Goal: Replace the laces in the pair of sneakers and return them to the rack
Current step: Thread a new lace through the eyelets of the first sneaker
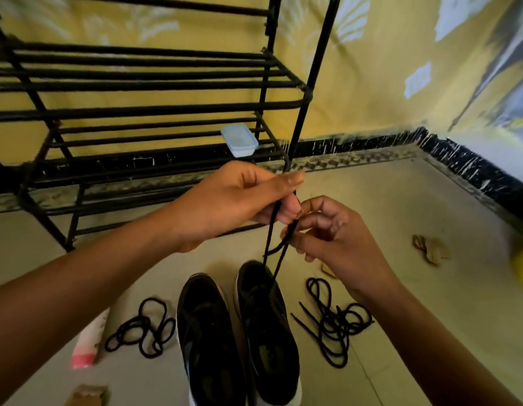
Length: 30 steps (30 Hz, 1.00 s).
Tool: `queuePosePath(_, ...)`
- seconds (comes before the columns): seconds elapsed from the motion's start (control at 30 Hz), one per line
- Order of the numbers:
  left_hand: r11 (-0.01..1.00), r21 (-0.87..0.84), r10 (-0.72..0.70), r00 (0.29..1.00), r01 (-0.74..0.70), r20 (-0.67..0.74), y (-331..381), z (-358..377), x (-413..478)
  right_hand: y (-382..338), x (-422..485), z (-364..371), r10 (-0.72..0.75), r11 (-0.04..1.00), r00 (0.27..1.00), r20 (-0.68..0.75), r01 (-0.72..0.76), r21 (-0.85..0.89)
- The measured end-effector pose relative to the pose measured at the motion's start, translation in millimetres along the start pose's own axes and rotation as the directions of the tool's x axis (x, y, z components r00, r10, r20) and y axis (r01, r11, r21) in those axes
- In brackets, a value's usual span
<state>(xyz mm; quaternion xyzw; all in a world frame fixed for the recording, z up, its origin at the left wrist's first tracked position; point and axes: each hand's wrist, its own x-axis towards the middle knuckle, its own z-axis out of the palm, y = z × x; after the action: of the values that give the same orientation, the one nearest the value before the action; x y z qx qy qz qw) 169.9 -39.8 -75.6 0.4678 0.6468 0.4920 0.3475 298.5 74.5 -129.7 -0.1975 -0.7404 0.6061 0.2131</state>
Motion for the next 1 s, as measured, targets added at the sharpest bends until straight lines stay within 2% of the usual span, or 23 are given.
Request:
queuePosePath(0.13,0.998,-0.054,0.033,0.999,-0.035,-0.034,6.5,-11.5,-0.3,-4.8,5.5,2.3,-0.042,0.987,0.999,-0.035,0.046,0.154)
queuePosePath(0.23,0.994,-0.066,0.080,0.991,-0.087,-0.109,10.7,-20.8,2.2,-15.5,9.0,-0.9,-0.034,0.964,0.994,-0.108,0.061,0.257)
queuePosePath(0.43,0.978,-0.077,0.163,0.941,-0.194,-0.295,13.4,-26.3,10.7,-33.2,21.8,-4.2,-0.158,0.979,0.975,-0.154,0.175,0.109)
queuePosePath(0.67,0.935,-0.036,0.316,0.877,-0.352,-0.361,39.0,-24.3,19.1,-51.2,43.1,2.3,-0.380,0.924,0.899,-0.218,0.359,-0.132)
queuePosePath(0.87,0.908,-0.034,0.366,0.829,-0.418,-0.423,56.1,-25.3,25.0,-57.9,53.9,6.0,-0.398,0.914,0.873,-0.284,0.405,-0.034)
queuePosePath(1.0,0.921,-0.065,0.321,0.841,-0.385,-0.436,58.7,-22.5,31.7,-64.1,58.1,7.5,-0.416,0.905,0.868,-0.272,0.423,-0.033)
